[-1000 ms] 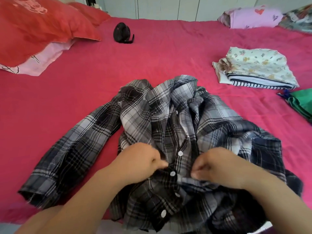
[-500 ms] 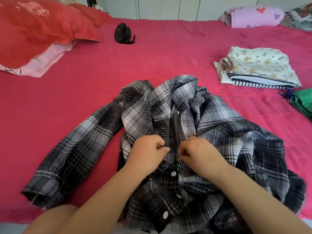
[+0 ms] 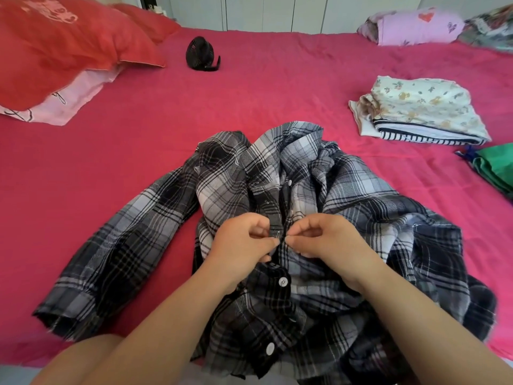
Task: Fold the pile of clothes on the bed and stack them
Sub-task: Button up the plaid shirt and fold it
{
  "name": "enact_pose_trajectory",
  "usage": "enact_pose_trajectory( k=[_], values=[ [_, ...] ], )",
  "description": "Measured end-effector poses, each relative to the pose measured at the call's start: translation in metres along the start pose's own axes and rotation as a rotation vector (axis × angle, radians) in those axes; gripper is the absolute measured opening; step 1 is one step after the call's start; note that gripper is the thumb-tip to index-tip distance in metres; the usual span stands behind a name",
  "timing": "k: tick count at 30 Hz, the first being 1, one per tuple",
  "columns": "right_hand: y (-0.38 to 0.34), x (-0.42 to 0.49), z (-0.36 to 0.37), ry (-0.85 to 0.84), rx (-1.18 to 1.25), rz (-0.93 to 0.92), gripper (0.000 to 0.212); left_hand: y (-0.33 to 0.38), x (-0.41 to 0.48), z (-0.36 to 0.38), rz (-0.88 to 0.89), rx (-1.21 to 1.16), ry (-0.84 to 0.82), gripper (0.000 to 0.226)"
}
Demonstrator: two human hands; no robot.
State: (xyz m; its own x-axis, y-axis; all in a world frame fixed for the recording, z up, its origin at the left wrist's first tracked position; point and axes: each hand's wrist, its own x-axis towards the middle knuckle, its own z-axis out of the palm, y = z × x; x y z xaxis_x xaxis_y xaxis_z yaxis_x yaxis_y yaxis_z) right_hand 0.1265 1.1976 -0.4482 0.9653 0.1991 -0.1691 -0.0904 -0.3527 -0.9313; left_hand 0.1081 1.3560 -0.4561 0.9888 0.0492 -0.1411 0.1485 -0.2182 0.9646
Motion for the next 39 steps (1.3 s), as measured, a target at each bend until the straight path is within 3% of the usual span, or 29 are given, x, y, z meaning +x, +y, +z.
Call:
enact_pose_trajectory(
  k=[4, 11, 20, 24, 31, 39],
  values=[
    [0.0002, 0.0001, 0.0031, -0.011, 0.127, 0.039, 0.014, 0.0009, -0.0008, 0.0037, 0.06, 0.047, 0.007, 0.032],
    [0.0037, 0.0033, 0.0078, 0.086, 0.033, -0.003, 0.02, 0.0011, -0.0014, 0.0041, 0.14, 0.24, 0.056, 0.03],
    [0.0038, 0.0044, 0.0092, 0.103, -0.083, -0.05, 0.02, 0.0015, -0.0043, 0.0054, 0.087, 0.086, 0.004, 0.026],
    [0.0053, 0.0055, 0.0084, 0.084, 0.012, -0.013, 0.02, 0.0029, -0.0049, 0.0055, 0.09, 0.055, -0.007, 0.035],
    [0.0074, 0.0061, 0.0075, 0.007, 0.276, 0.06, 0.022, 0.003, -0.0043, 0.0046, 0.033, -0.173, -0.042, 0.028],
    [0.0025, 0.0033, 0.0057, -0.103, 0.519, 0.145, 0.01, 0.0003, -0.002, 0.0061, 0.173, 0.1, 0.08, 0.029]
  ],
)
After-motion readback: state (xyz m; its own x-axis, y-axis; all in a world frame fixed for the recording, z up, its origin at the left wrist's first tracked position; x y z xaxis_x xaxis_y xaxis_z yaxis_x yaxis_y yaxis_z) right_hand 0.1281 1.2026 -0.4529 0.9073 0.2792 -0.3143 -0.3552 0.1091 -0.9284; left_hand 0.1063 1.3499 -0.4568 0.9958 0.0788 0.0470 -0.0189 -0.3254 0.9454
